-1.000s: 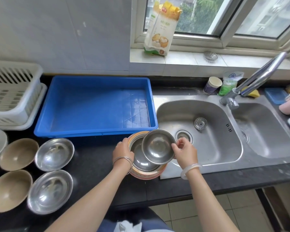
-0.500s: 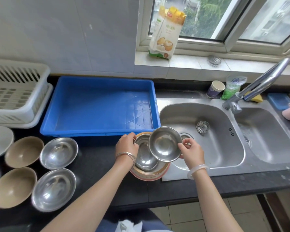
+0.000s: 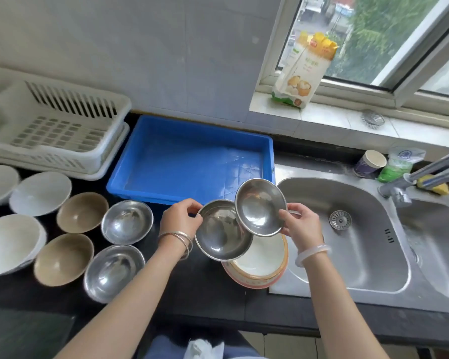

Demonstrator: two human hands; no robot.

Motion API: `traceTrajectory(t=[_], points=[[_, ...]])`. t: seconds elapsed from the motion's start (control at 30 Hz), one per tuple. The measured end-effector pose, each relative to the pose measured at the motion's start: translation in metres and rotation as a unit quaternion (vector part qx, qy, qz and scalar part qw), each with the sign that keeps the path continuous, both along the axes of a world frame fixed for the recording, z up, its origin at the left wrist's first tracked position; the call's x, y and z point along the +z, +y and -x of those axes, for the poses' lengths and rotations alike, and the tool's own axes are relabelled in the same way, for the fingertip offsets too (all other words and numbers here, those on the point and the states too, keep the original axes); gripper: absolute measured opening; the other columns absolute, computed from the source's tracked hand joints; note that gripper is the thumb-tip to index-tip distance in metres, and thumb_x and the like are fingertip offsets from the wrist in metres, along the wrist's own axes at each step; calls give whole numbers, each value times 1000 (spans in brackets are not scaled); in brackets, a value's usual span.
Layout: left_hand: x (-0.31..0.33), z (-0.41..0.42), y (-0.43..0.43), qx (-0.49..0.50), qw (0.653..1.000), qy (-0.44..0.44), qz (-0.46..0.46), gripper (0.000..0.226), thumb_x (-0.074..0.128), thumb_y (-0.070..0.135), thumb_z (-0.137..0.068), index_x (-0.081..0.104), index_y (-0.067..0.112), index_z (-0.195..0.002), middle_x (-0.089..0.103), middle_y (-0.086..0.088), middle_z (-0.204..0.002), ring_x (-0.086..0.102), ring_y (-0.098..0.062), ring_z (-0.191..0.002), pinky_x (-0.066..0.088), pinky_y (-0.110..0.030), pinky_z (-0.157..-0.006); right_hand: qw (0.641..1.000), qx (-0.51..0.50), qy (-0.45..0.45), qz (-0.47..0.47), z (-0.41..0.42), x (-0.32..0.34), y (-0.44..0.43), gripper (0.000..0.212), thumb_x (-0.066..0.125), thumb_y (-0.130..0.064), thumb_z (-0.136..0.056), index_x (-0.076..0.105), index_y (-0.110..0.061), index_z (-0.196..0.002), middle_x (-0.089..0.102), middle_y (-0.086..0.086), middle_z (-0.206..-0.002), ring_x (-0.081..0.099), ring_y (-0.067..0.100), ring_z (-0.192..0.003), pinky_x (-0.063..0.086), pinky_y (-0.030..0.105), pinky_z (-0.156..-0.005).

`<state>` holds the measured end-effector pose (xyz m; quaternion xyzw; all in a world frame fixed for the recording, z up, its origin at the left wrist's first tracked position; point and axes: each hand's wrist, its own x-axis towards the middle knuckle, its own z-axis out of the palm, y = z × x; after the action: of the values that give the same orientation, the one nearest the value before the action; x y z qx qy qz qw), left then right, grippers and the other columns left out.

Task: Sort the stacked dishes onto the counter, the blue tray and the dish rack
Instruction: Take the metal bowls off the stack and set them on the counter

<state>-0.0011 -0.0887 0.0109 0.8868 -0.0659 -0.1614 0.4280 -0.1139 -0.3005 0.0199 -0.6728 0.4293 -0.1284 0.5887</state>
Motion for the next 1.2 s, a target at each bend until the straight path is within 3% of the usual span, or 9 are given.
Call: traceTrajectory(t=[0.13, 0.27, 0.43, 0.5, 0.57, 0.63, 0.87, 1.0, 1.2], points=[[-8, -1, 44, 34, 999, 8, 14, 17, 62, 1, -77, 69, 15, -83, 66, 7, -78, 61, -11, -78, 47, -17, -70, 999, 42, 25, -14, -29, -14, 24, 7, 61, -6, -84, 62, -12, -87, 65, 13, -85, 65, 21, -70, 55, 27, -55], [-23, 7, 85, 78, 996, 30, -17, 18, 62, 5, -79, 67, 21, -83, 64, 11, -78, 59, -11, -80, 43, -23, -71, 991, 113, 72, -5, -60, -30, 49, 6, 61, -6, -85, 60, -12, -88, 62, 6, -77, 63, 14, -59, 52, 21, -48], [-46, 22, 110, 113, 988, 80, -61, 23, 58, 8, -82, 63, 30, -78, 65, 10, -78, 60, -12, -81, 45, -25, -68, 971, 186, 146, 45, -93, -56, 81, 14, 58, -6, -80, 63, -7, -93, 63, 12, -80, 59, 20, -52, 60, 41, -66], [-52, 27, 112, 125, 986, 92, -67, 24, 57, 9, -82, 62, 32, -76, 65, 12, -76, 61, -11, -80, 43, -22, -65, 965, 199, 163, 57, -101, -64, 92, 19, 57, -5, -78, 64, -6, -97, 63, 13, -79, 62, 21, -55, 60, 36, -60], [-58, 30, 112, 124, 985, 93, -76, 19, 57, 10, -83, 65, 28, -80, 68, 9, -81, 60, -10, -80, 42, -21, -64, 957, 213, 182, 67, -106, -73, 99, 19, 57, -5, -77, 63, -9, -95, 63, 13, -81, 66, 28, -67, 60, 41, -68], [-61, 32, 109, 122, 985, 89, -87, 16, 57, 11, -84, 67, 24, -85, 70, 6, -86, 61, -12, -81, 44, -23, -65, 951, 219, 208, 69, -109, -80, 103, 16, 56, -6, -75, 60, -15, -89, 64, 12, -82, 67, 32, -75, 58, 48, -77], [-68, 28, 100, 90, 986, 81, -117, 14, 55, 14, -86, 67, 21, -90, 70, 2, -91, 61, -18, -90, 51, -30, -75, 942, 213, 256, 47, -117, -87, 116, 21, 48, -2, -76, 49, -22, -73, 58, 6, -69, 69, 34, -78, 56, 49, -81], [-70, 25, 97, 76, 985, 87, -127, 16, 54, 13, -87, 68, 20, -93, 70, 0, -97, 61, -21, -97, 52, -38, -85, 937, 221, 264, 53, -117, -90, 115, 20, 49, -2, -74, 52, -21, -72, 60, 7, -72, 68, 35, -80, 57, 48, -80], [-73, 25, 94, 79, 986, 81, -125, 17, 52, 10, -87, 67, 18, -89, 70, -1, -93, 61, -23, -95, 51, -34, -81, 936, 216, 276, 32, -110, -94, 116, 19, 52, -1, -76, 61, -14, -85, 66, 10, -76, 69, 33, -76, 59, 46, -74]])
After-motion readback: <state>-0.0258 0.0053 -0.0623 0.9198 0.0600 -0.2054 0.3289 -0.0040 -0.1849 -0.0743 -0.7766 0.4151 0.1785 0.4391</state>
